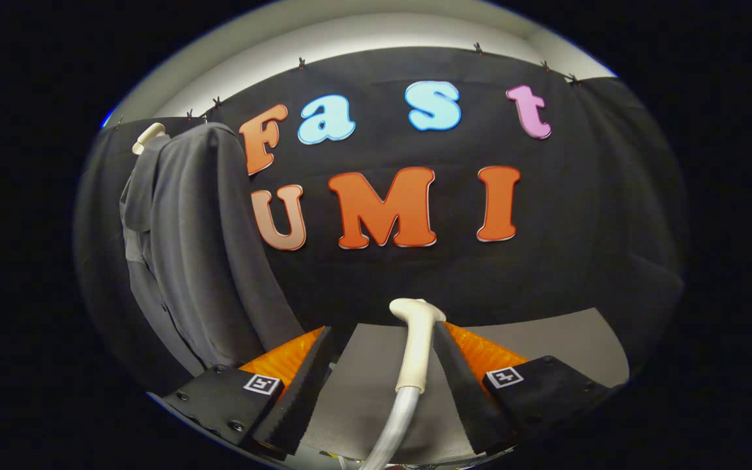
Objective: Iron the clothes twice with a garment steamer, once on the left side and once on the right side.
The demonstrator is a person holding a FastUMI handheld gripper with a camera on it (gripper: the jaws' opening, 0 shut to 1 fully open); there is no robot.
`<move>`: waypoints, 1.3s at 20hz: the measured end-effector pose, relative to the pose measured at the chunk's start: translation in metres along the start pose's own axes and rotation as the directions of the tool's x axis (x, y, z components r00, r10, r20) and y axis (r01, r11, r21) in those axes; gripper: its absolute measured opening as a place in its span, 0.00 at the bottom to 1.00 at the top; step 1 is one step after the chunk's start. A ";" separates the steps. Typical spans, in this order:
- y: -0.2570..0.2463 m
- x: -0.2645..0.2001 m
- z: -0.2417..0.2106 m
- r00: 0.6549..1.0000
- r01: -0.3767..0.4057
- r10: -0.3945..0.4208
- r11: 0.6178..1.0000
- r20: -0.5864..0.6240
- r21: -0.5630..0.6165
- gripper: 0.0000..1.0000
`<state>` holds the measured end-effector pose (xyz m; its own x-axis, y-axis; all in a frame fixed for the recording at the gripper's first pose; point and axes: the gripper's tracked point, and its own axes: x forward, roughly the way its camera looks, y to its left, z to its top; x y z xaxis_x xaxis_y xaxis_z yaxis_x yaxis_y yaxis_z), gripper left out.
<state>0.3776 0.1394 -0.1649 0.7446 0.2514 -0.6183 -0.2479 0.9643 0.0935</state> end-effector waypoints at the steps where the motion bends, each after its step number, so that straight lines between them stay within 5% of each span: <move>1: -0.010 0.020 -0.009 0.999 0.018 -0.018 1.000 -0.047 0.010 0.98; 7: -0.054 0.093 -0.069 0.955 0.089 -0.072 0.995 -0.287 0.048 0.99; 12: -0.039 0.117 -0.099 0.925 0.018 0.011 0.997 -0.381 0.072 0.97; 15: -0.045 0.123 -0.111 0.908 0.023 -0.008 0.999 -0.418 0.032 0.86; 17: -0.045 0.125 -0.112 0.911 0.011 0.002 1.000 -0.413 0.029 0.64; 26: -0.039 0.094 -0.108 0.948 0.025 -0.002 0.997 -0.319 0.067 0.52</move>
<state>0.3909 0.1161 -0.3109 0.5085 0.2096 -0.8352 -0.1873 0.9736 0.1302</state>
